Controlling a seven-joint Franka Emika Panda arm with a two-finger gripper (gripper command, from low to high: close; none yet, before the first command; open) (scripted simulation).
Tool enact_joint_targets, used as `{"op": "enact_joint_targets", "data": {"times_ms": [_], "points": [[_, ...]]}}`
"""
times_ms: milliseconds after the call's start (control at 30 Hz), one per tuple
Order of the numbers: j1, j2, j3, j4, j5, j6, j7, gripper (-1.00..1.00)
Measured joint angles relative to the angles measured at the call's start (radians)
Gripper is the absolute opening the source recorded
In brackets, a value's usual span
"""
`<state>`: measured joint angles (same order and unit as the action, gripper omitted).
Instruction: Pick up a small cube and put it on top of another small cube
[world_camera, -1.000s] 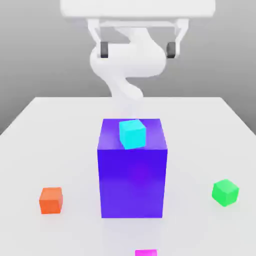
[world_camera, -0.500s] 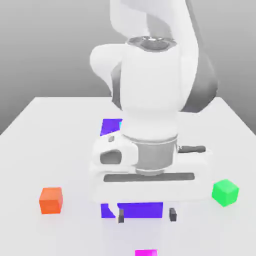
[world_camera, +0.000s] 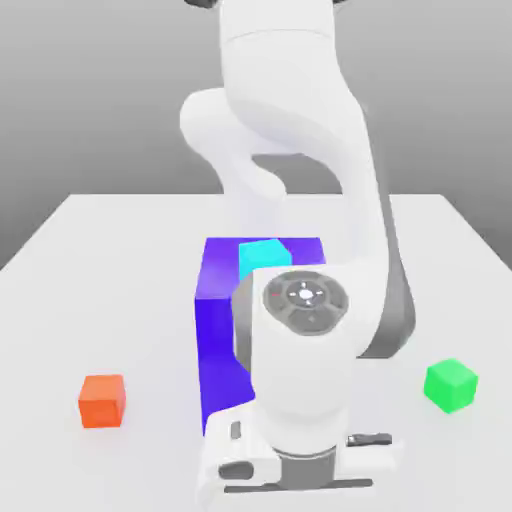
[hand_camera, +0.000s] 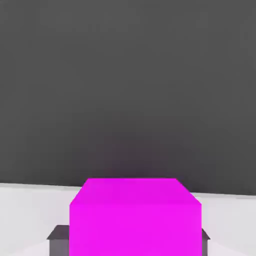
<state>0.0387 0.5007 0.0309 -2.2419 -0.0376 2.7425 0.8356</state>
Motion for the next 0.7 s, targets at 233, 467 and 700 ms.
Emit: {"op": "enact_joint_targets", "data": {"times_ms": [233, 467, 700], "points": [[0.07, -0.236, 0.121, -0.14, 0.021, -0.096, -0.062, -1.0], [0.329, -0.491, 0.348, -0.395, 0.057, -0.093, -0.192, -1.0], [0.45, -0.417, 0.201, -0.416, -0.112, -0.047, -0.086, -1.0]]}}
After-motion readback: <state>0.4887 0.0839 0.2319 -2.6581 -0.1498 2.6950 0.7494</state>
